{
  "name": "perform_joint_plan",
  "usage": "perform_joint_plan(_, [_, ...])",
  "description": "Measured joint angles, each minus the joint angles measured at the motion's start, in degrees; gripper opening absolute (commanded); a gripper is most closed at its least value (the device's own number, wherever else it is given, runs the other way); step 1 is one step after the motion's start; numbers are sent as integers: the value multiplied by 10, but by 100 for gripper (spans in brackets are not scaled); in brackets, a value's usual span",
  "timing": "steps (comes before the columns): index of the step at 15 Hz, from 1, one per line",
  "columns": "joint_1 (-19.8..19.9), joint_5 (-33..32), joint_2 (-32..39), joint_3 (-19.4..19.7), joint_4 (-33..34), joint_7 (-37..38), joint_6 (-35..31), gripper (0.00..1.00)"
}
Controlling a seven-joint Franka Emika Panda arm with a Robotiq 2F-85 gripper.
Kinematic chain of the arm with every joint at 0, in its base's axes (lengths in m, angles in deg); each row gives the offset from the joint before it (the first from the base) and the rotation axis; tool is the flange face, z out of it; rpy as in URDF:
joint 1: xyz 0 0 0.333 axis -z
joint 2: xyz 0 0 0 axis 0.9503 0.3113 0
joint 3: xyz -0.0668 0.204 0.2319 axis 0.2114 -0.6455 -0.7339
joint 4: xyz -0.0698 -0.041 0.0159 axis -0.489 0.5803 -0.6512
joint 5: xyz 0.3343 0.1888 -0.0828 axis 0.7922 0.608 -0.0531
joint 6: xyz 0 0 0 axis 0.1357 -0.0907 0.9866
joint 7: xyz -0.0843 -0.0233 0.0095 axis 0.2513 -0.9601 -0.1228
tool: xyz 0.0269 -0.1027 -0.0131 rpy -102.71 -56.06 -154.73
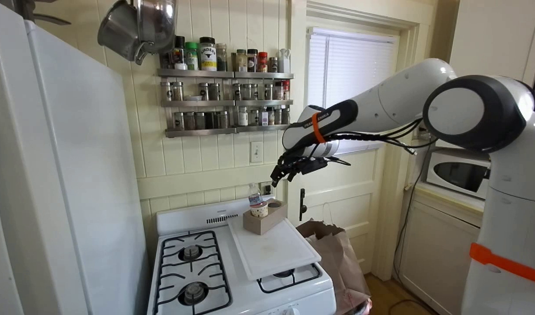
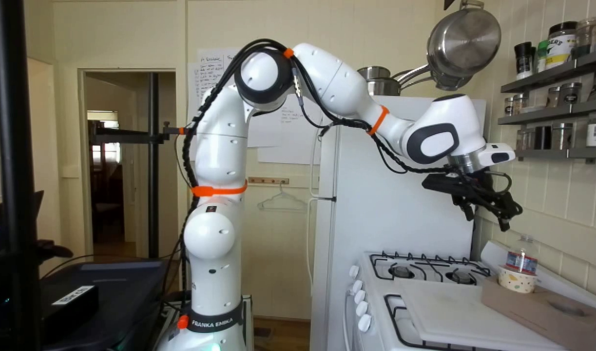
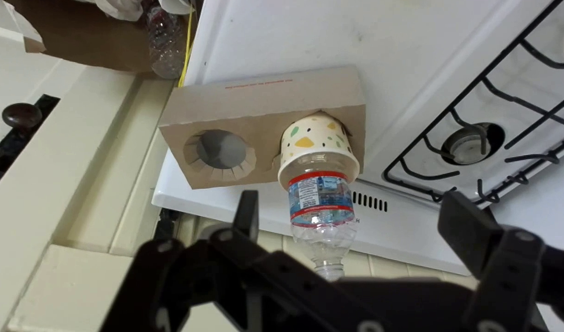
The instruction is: Remove the water bottle from the coffee cup.
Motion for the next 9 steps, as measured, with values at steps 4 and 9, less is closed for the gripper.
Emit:
perform_joint_plan(4, [4, 4, 46, -19, 14, -11, -74, 100])
perform_joint_plan(9, [10, 41, 86, -35, 30, -33, -147, 100])
